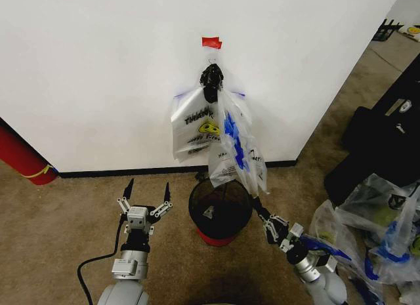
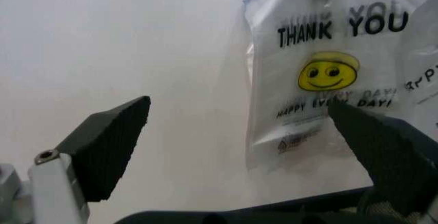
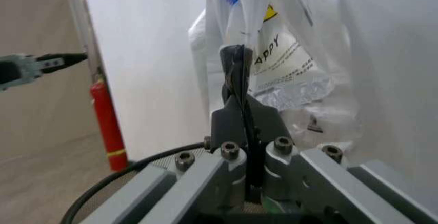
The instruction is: Pick up the garbage bag from the wall and place it over the trash bin.
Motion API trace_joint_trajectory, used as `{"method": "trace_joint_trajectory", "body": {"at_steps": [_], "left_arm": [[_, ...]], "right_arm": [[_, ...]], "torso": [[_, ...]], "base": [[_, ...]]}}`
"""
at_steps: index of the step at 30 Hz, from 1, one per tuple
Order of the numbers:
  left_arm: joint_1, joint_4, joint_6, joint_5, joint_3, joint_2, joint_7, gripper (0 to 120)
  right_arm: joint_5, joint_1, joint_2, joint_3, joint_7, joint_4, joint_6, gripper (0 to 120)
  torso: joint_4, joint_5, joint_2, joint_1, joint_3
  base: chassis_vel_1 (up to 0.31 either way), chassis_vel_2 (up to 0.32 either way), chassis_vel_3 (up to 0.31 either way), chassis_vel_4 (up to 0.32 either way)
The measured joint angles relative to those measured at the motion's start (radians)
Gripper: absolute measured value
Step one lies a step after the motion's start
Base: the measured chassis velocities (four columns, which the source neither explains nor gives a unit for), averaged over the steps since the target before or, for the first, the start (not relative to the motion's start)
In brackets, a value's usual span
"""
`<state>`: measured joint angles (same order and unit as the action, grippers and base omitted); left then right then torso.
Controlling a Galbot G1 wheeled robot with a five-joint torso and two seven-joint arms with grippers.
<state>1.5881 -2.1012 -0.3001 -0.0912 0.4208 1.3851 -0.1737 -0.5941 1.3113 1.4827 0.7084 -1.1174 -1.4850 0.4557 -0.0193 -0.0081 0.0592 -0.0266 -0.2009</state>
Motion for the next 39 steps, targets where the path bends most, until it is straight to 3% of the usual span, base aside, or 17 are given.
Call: {"method": "trace_joint_trajectory", "body": {"at_steps": [9, 13, 17, 22, 25, 26, 32, 39], "left_arm": [[0.001, 0.003, -0.001, -0.003, 0.000, 0.000, 0.000, 100], [0.001, 0.003, -0.002, -0.001, 0.004, -0.002, -0.001, 100], [0.000, 0.003, -0.003, 0.000, 0.003, -0.003, -0.002, 100], [-0.004, 0.011, -0.006, 0.000, -0.002, -0.002, -0.003, 100], [-0.007, 0.018, -0.008, -0.001, -0.006, 0.000, -0.003, 100], [-0.007, 0.018, -0.008, -0.001, -0.006, 0.000, -0.003, 100], [-0.012, 0.024, -0.009, -0.003, -0.010, 0.000, -0.003, 100], [-0.016, 0.031, -0.009, 0.001, -0.005, -0.006, -0.007, 100]], "right_arm": [[-0.095, 0.021, 0.023, -0.182, 0.266, -0.085, 0.089, 4], [-0.128, 0.026, 0.021, -0.189, 0.244, -0.143, 0.066, 11], [-0.136, 0.023, 0.013, -0.141, 0.096, -0.195, 0.012, 27], [-0.124, 0.010, 0.001, -0.112, 0.087, -0.212, 0.005, 44], [-0.052, -0.006, -0.002, -0.135, 0.272, -0.212, 0.051, 57], [-0.052, -0.006, -0.002, -0.135, 0.272, -0.212, 0.051, 57], [0.255, -0.105, 0.014, -0.206, 0.696, -0.173, 0.079, 82], [0.488, -0.216, -0.009, -0.275, 0.768, -0.129, 0.029, 100]], "torso": [[0.0001, 0.0000, 0.000, 0.000, 0.000], [0.0000, -0.0001, 0.000, 0.000, 0.000], [0.0000, 0.0000, 0.000, 0.000, 0.000], [-0.0001, 0.0000, 0.000, 0.000, 0.000], [-0.0001, 0.0001, 0.000, 0.000, 0.000], [-0.0001, 0.0001, 0.000, 0.000, 0.000], [0.0000, 0.0000, 0.000, 0.000, 0.000], [0.0002, 0.0000, 0.000, 0.000, 0.000]], "base": [[0.000, 0.000, 0.000, 0.000], [0.000, 0.000, 0.000, 0.000], [0.000, 0.000, 0.000, 0.000], [0.000, 0.000, 0.000, 0.000], [0.000, 0.000, 0.000, 0.000], [0.000, 0.000, 0.000, 0.000], [0.000, 0.000, 0.000, 0.000], [0.000, 0.000, 0.000, 0.000]]}}
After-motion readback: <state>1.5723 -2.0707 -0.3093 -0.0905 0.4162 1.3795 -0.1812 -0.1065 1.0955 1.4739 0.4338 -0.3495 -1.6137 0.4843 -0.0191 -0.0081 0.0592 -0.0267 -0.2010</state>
